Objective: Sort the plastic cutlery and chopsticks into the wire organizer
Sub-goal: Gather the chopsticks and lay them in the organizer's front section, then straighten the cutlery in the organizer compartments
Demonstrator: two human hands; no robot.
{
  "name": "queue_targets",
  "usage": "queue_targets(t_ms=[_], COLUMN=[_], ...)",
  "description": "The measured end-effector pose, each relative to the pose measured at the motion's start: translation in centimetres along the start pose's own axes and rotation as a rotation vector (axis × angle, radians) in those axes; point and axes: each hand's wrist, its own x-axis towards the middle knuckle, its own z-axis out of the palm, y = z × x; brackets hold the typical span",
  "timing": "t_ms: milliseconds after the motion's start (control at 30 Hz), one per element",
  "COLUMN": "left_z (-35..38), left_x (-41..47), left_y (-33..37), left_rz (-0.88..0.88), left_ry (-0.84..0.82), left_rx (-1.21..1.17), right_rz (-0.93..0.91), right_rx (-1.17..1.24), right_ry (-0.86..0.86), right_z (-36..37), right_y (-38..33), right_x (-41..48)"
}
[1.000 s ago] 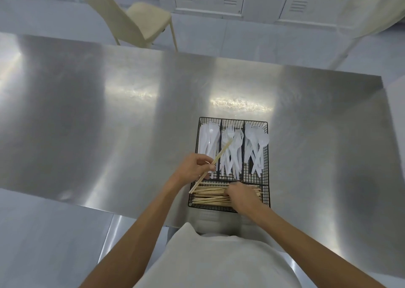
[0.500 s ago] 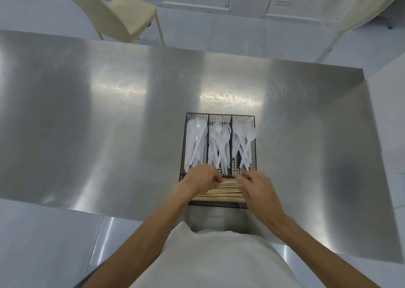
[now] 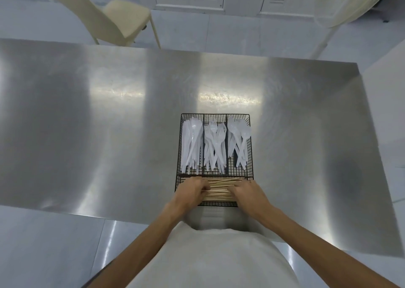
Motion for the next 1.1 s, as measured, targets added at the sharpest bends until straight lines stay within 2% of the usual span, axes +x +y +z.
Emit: queue_targets(t_ms=[133, 400, 467, 600, 733, 833, 933, 1100], left_z=[1.0, 1.8, 1.8, 0.6, -1.8, -3.2, -4.0, -5.0], left_x=[-0.7, -0.8, -0.8, 0.3, 3.2, 5.7, 7.7, 9.3], left_y=[0.0, -0.3, -0.3, 0.3, 1.5, 2.3, 2.7, 1.8], left_rz=[-0.032, 0.010, 0.004, -0.035, -0.110, -0.194, -0.275, -0.299], left_ry=[0.075, 0.139, 0.163, 0.282, 0.385, 0.403, 0.401, 0.392], left_rx=[-0.011, 0.052, 0.056, -0.051, -0.132, -0.188, -0.208, -0.155], right_rz=[0.000, 0.010, 0.022, 0.091, 0.216, 0.312, 0.410, 0.513], right_rx=[0.006, 0.066, 0.094, 0.302, 0.436, 0.512, 0.471, 0.436], right_ry=[0.102, 0.043, 0.096, 0.317, 0.350, 0.343, 0.294, 0.216], right_z=[0.1, 0.9, 0.6, -1.1, -3.5, -4.9, -5.2, -4.8], right_y=[-0.2, -0.1, -0.4, -0.7, -1.0, -1.5, -1.8, -2.2], right_x=[0.0, 0.0, -0.1, 0.7, 4.3, 7.4, 9.9, 12.3])
